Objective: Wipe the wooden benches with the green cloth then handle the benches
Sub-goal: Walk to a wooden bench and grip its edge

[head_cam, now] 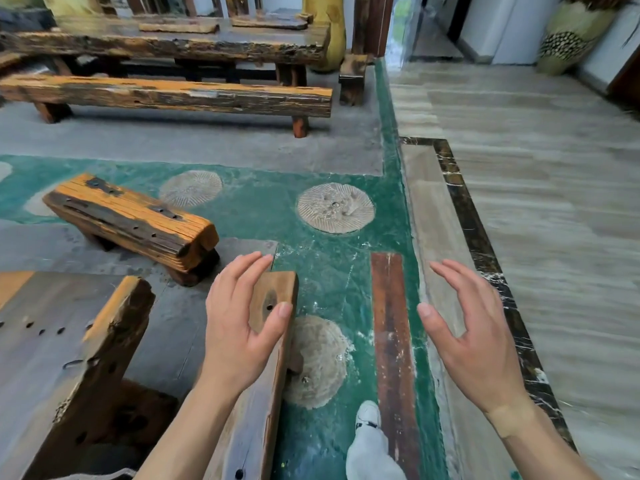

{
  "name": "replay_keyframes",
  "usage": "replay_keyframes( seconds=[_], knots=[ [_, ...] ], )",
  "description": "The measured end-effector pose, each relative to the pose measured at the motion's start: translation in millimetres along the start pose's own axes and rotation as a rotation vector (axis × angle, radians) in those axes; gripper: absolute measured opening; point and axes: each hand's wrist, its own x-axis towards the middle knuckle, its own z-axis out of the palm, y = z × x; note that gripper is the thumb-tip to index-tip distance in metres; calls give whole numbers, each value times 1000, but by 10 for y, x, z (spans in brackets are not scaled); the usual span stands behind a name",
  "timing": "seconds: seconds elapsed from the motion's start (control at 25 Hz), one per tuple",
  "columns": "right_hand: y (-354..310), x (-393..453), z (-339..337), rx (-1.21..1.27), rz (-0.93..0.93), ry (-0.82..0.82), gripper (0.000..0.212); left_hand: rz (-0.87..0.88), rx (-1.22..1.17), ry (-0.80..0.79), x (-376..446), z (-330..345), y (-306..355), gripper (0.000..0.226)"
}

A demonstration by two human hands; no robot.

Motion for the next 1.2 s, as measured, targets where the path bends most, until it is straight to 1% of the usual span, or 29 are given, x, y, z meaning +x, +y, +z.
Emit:
replay_keyframes(
  seconds=[0.2,0.32,0.56,0.68,0.8,0.96,1.08,1.2],
  knots=[
    [604,1092,238,22,-10,27,54,26,26,9,944,709,-324,58],
    [907,1835,301,9,-28,25,56,-14,42,12,1573,1077,-432,58],
    [1350,3014,416,2,-52,38,58,4,81,14,2616,1566,-675,64],
    [1549,3493,539,-20,-65,67,58,13,89,10,3084,1793,-929,65],
    [1748,4038,751,-31,-71,79,58,10,96,-5,3555,2078,-1290,66],
    [1969,5003,1199,-94,-143,77,60,18,127,13,4247,2415,-1940,65],
    [2033,5896,1643,-130,-181,61,61,-19,156,63,4853,2585,-2548,65],
    [2015,6731,2082,-127,-217,35,59,-64,157,125,5480,2672,-3085,69]
  ],
)
